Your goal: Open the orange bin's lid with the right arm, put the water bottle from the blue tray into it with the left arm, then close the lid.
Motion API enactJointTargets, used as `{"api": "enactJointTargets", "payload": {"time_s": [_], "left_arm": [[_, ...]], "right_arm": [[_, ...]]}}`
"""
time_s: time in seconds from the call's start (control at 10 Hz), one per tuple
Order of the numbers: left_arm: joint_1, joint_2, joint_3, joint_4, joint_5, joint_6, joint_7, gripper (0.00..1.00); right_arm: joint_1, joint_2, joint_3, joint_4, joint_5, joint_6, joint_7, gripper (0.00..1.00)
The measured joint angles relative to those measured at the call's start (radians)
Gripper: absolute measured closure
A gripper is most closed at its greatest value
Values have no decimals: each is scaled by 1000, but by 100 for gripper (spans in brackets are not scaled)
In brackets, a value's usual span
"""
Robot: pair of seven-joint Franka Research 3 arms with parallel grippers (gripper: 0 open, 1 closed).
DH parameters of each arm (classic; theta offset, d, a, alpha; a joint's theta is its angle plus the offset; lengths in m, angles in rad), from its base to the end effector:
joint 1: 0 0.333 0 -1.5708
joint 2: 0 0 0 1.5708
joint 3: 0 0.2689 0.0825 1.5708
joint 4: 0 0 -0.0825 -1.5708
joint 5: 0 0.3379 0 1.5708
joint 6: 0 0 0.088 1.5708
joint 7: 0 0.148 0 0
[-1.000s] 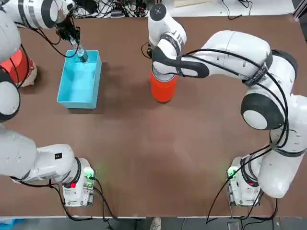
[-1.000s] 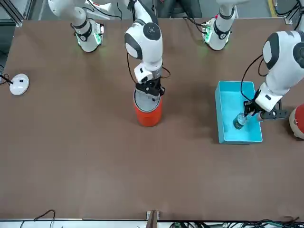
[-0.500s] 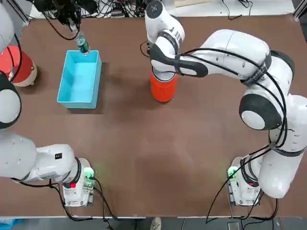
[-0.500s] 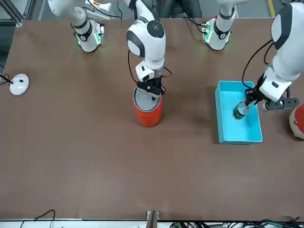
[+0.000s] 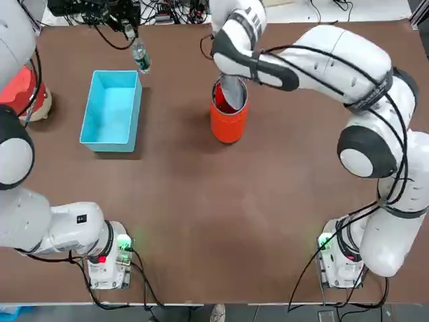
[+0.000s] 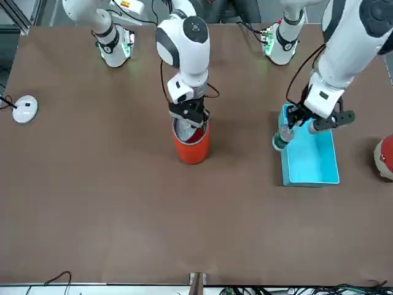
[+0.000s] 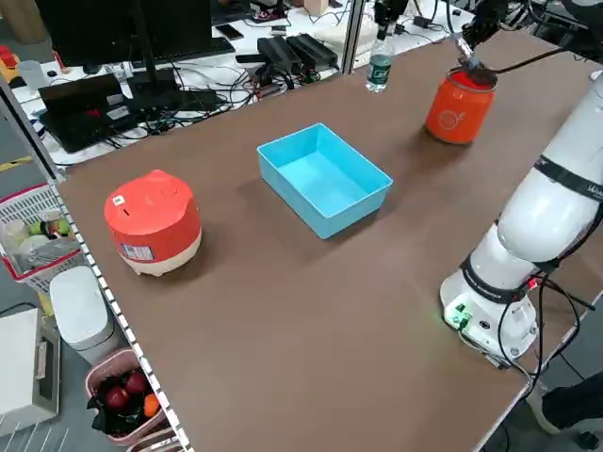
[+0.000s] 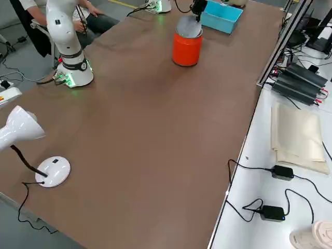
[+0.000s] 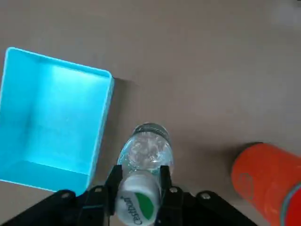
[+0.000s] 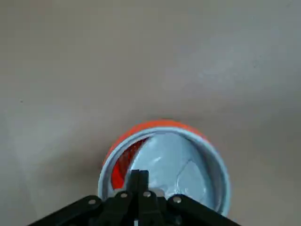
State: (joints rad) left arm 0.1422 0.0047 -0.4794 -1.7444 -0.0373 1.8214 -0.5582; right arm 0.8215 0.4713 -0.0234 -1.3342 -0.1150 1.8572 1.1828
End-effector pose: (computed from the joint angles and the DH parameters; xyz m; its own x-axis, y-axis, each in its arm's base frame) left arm 0.4981 -0.1791 0.4819 0.9727 0.2283 0.0410 0.2250 -0.9717 0.0714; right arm 0.4542 0.4499 0.3945 0.9304 -0.3419 0.1318 -0.3450 -0.9386 0.0003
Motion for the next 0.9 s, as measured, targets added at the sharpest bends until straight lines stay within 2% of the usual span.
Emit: {"api": "enactJointTargets", "payload": {"time_s": [0.2,0.5,0.7,0.9], "left_arm": [[-1,22,-80,45,-18,0,-125,63],[-13,68,-212,109,-94,0,-297,63],[-85,128,-248,141,-104,6,-395,63],[-149,208,-249,158,-104,52,-416,63]], "right_arm": [[-87,-49,-5,6,55,-78,-126,99],[-231,-125,-11,8,70,-195,-297,98],[-306,-146,-12,7,73,-226,-376,98],[-339,-149,-12,5,74,-232,-421,98]]}}
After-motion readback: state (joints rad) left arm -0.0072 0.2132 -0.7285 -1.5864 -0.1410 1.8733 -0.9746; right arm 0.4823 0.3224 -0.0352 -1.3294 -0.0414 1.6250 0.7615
